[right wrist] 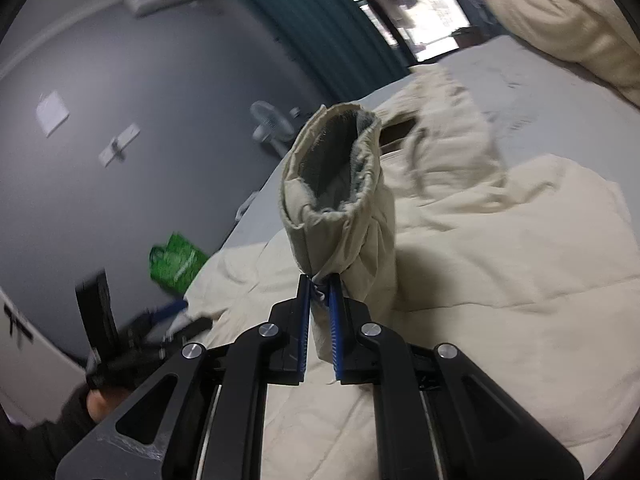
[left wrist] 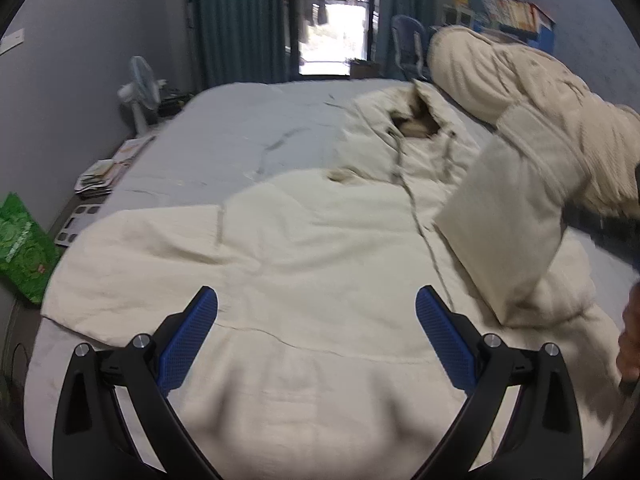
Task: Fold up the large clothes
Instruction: 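Release the sleeve from the right tool and withdraw it, then close the left tool on the other sleeve of the jacket, then fold the sleeve with the left tool across the jacket front, then lay the folded sleeve down and open the left tool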
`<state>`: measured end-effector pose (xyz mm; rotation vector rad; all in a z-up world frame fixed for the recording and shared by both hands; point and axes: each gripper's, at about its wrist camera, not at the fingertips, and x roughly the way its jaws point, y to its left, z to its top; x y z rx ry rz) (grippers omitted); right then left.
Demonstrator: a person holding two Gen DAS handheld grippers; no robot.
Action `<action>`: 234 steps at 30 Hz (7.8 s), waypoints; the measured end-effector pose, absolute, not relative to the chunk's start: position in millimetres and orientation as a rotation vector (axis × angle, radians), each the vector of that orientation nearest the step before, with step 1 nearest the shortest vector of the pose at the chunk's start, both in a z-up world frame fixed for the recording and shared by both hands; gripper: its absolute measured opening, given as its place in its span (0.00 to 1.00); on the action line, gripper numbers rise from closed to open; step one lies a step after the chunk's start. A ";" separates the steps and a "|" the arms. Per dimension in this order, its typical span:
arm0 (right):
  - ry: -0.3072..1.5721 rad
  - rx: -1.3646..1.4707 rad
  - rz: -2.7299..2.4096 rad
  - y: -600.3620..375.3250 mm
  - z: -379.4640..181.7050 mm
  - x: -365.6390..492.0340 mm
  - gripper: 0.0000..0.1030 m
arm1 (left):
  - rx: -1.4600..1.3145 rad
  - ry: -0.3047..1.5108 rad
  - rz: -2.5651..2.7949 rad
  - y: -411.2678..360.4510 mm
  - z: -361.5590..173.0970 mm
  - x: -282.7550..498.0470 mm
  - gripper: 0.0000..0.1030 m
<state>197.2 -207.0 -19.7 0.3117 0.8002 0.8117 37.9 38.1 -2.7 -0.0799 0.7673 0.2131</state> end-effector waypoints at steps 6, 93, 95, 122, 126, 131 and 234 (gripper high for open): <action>0.851 0.208 0.928 -179.5 -23.9 182.7 0.32 | -0.187 0.752 0.252 66.6 2.2 31.9 0.92; 0.982 0.038 0.259 -313.9 -60.6 238.6 0.90 | -0.101 0.467 0.050 27.3 61.8 38.8 0.05; 0.979 0.043 0.260 -314.8 -60.0 238.2 0.90 | -0.079 0.506 0.010 7.0 49.5 46.3 0.05; 0.977 0.033 0.278 -311.7 -58.7 237.4 0.91 | -0.157 0.837 -0.158 -63.6 -35.0 54.8 0.65; 0.976 0.025 0.282 -309.9 -59.1 236.4 0.91 | -0.246 0.799 -0.099 -34.8 -25.8 54.8 0.65; 0.975 0.034 0.292 -309.9 -58.0 235.9 0.91 | -0.412 0.764 -0.043 8.6 -25.5 68.9 0.65; 0.957 0.269 0.299 -345.1 -43.9 222.3 0.92 | 0.376 0.672 -0.440 -189.5 -39.1 74.1 0.43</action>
